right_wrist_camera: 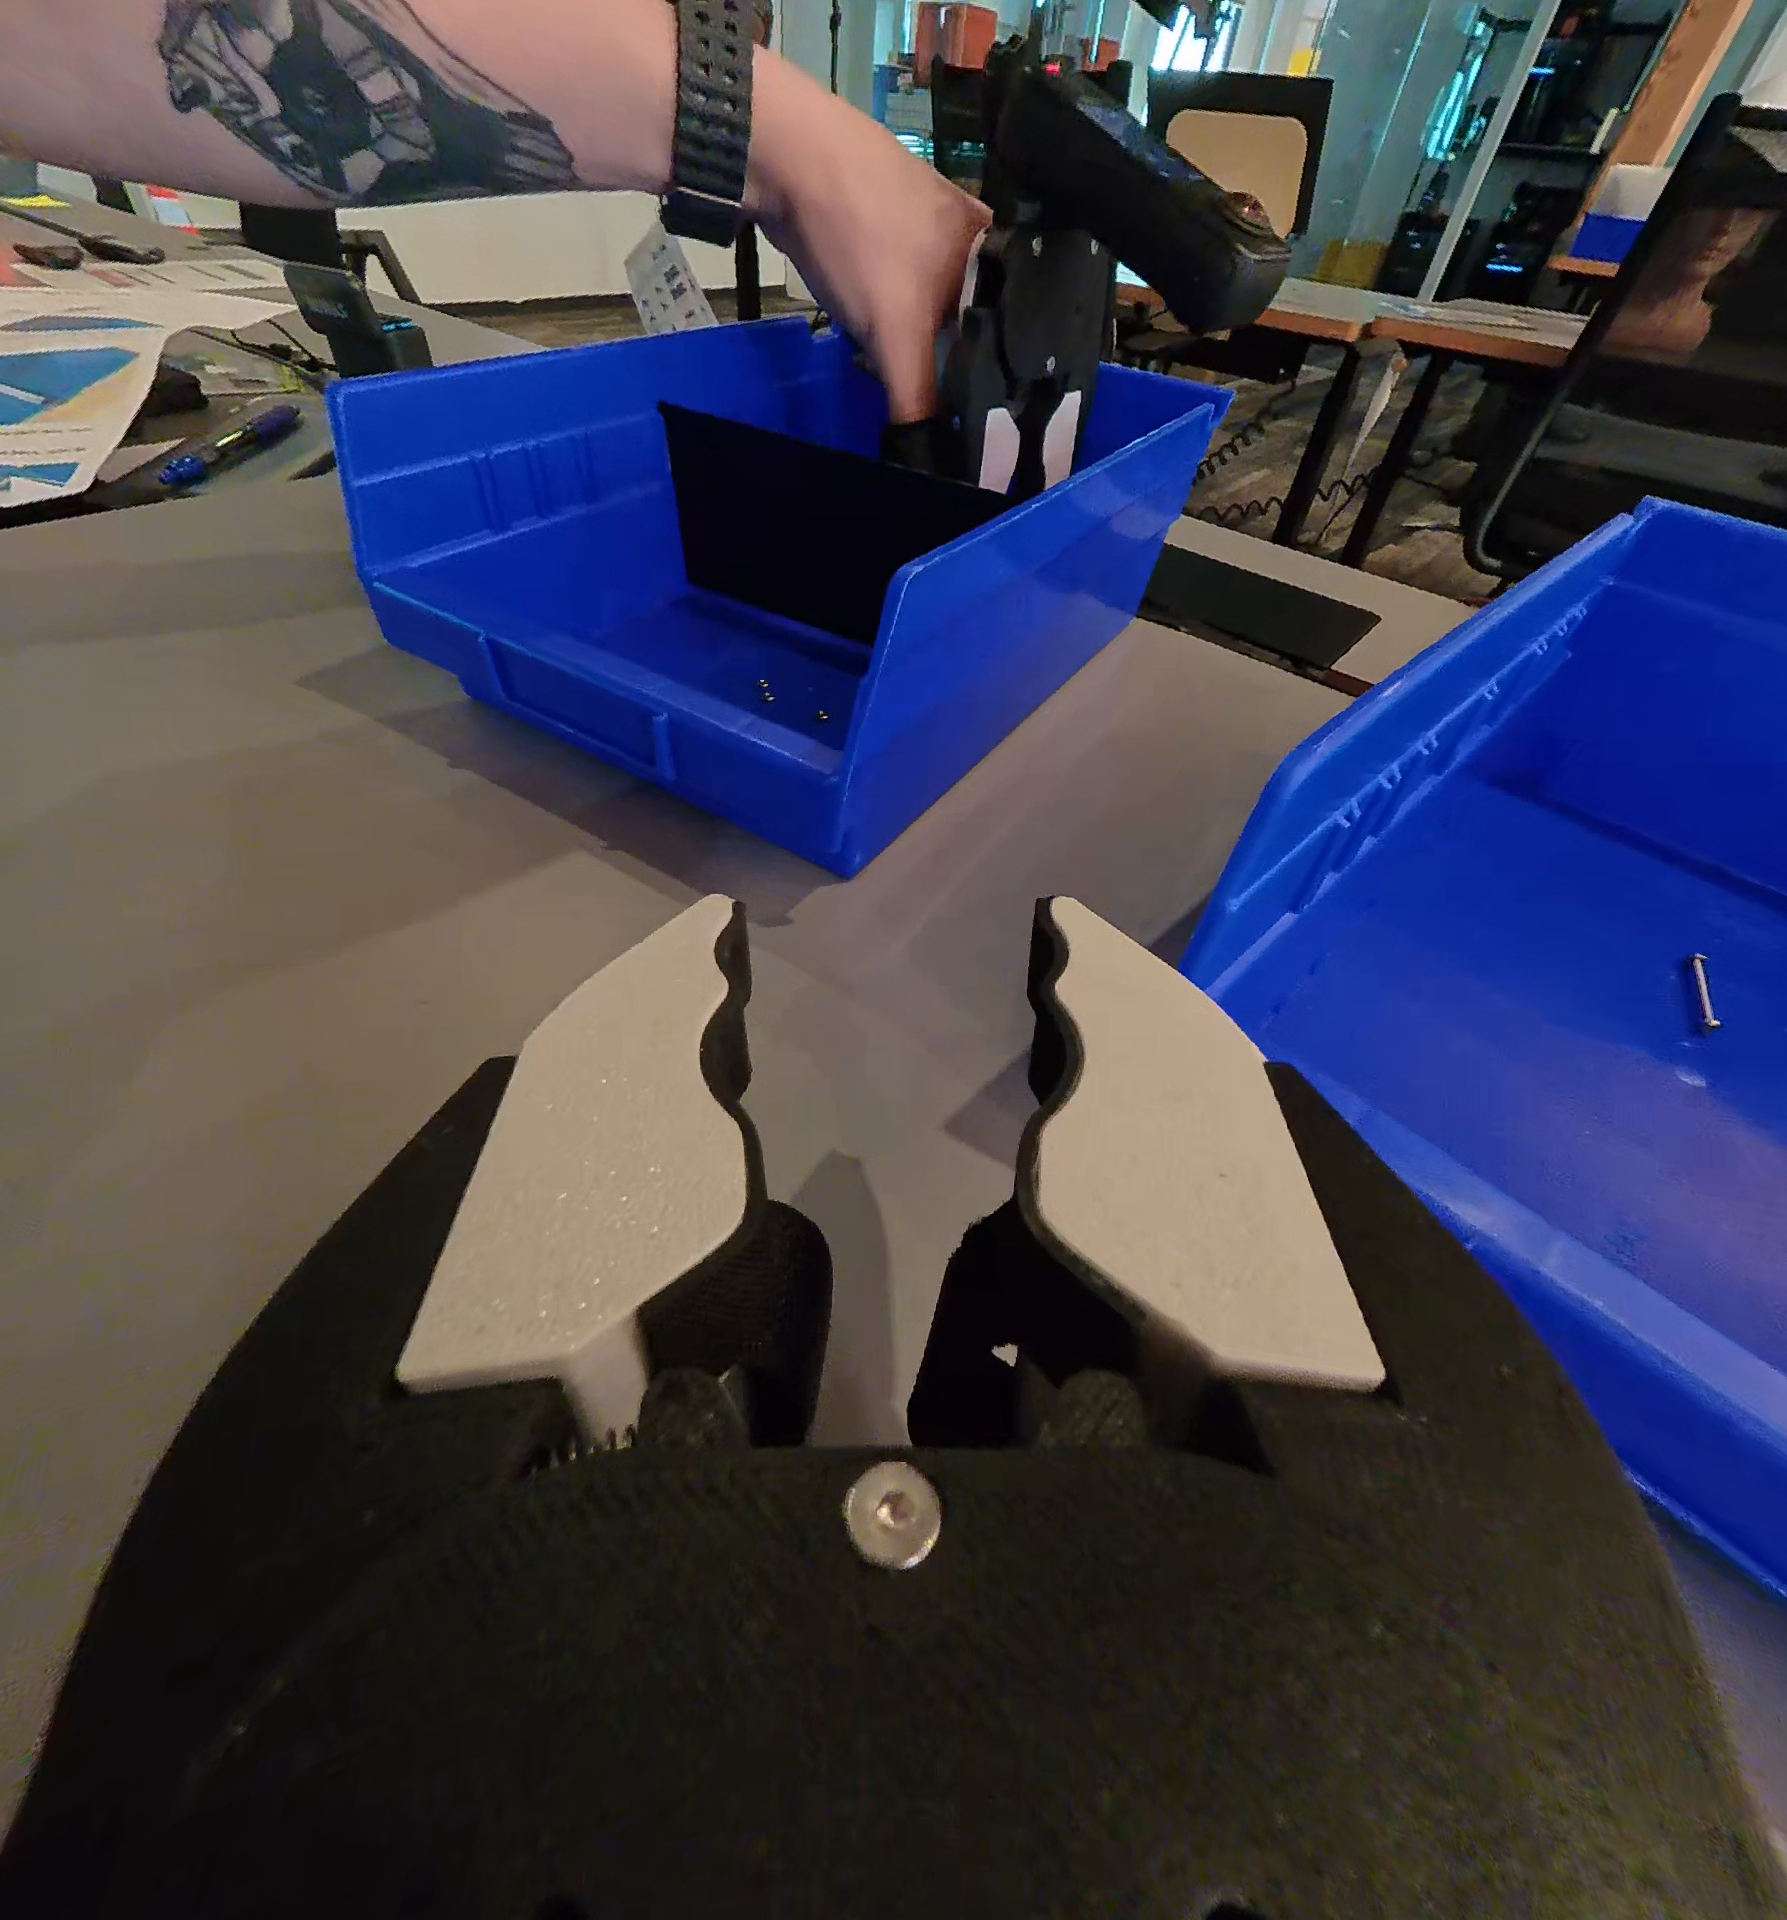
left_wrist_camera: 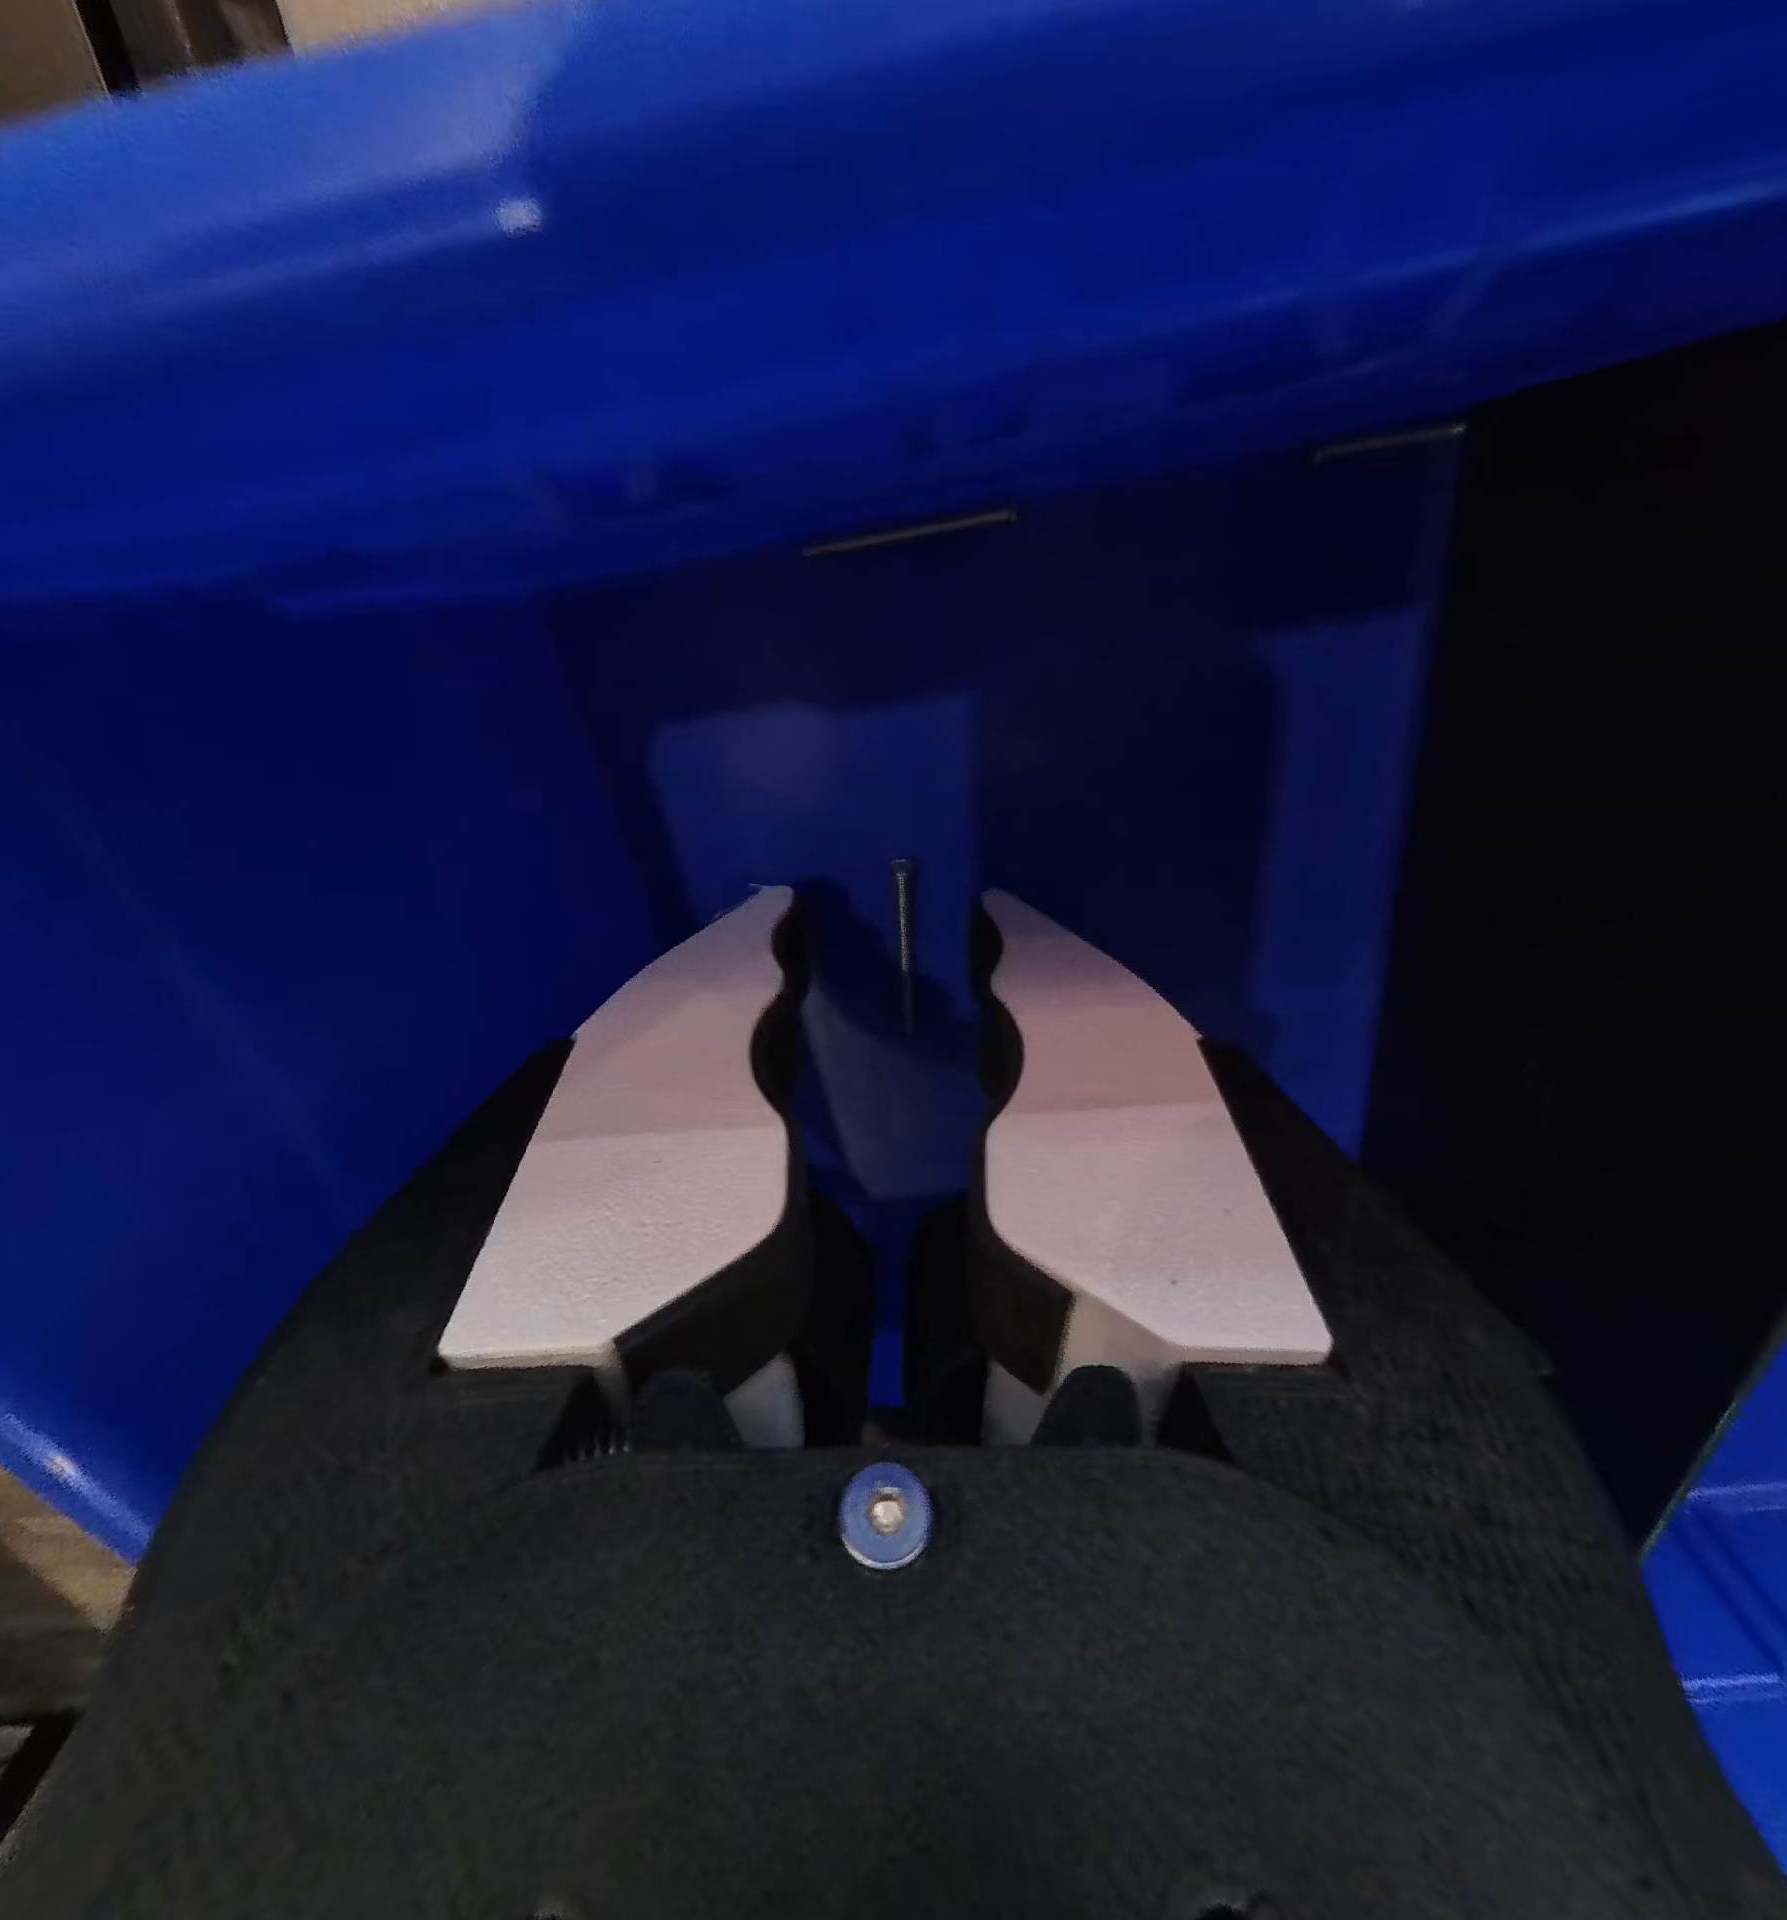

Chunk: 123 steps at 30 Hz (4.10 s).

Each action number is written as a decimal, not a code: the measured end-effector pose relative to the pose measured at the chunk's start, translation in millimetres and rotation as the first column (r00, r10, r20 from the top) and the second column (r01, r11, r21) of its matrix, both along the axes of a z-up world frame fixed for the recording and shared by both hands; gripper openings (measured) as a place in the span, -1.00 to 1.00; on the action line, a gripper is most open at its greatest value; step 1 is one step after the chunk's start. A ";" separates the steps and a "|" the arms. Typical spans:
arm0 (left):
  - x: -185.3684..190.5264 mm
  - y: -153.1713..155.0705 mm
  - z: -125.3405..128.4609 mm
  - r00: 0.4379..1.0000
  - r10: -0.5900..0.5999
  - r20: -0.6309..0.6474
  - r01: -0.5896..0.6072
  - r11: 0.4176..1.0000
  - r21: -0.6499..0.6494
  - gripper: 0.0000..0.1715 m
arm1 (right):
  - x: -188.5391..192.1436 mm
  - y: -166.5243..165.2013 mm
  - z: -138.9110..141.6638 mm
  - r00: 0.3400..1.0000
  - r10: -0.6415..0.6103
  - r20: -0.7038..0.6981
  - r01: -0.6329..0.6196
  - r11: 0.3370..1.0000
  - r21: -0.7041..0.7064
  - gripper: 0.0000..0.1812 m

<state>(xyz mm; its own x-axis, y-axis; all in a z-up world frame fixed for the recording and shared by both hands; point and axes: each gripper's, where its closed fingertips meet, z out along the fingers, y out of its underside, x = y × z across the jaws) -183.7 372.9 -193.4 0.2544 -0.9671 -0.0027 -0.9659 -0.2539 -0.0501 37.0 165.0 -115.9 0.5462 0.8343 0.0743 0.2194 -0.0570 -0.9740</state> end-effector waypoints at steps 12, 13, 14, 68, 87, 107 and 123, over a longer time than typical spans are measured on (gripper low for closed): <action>3.3 2.5 0.0 0.998 -0.033 0.060 0.031 0.999 0.038 -0.96 | 6.6 -1.3 5.1 1.000 -0.010 -0.021 0.010 1.000 0.008 -0.43; 3.3 2.6 0.0 0.998 -0.034 0.060 0.031 0.999 0.039 -0.96 | 7.2 -1.3 6.0 1.000 -0.013 -0.023 0.013 1.000 0.011 -0.43; 3.3 2.7 0.0 0.997 -0.037 0.062 0.035 0.998 0.044 -0.96 | 7.8 -1.4 6.7 1.000 -0.014 -0.024 0.015 1.000 0.011 -0.43; 151.3 -309.4 187.3 0.269 0.222 0.937 -0.387 0.916 -0.106 -0.98 | -78.2 -106.8 95.8 0.785 0.391 -0.481 -0.569 0.762 -0.310 -0.65; 163.0 -319.8 180.9 0.140 0.247 0.959 -0.332 0.924 -0.189 -0.98 | -80.0 -121.4 96.8 0.752 0.427 -0.501 -0.616 0.727 -0.304 -0.98; 157.2 -325.7 189.0 0.419 -0.313 0.852 -0.452 0.742 0.495 -0.68 | -53.5 -100.2 99.9 0.659 0.220 -0.720 -0.728 0.431 -0.534 -0.98; 160.1 -323.9 153.3 0.637 -0.411 0.653 -0.309 0.640 0.704 -0.80 | -50.5 -123.1 65.1 0.703 0.224 -0.675 -0.704 0.088 -0.705 -0.98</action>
<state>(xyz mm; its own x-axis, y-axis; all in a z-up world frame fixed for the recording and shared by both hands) -23.6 48.9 -40.1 0.4625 -0.7215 -0.5153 -0.5010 0.2669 -0.8233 -13.4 41.9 -50.8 -0.2109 0.2678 -0.9401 0.2906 -0.9011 -0.3218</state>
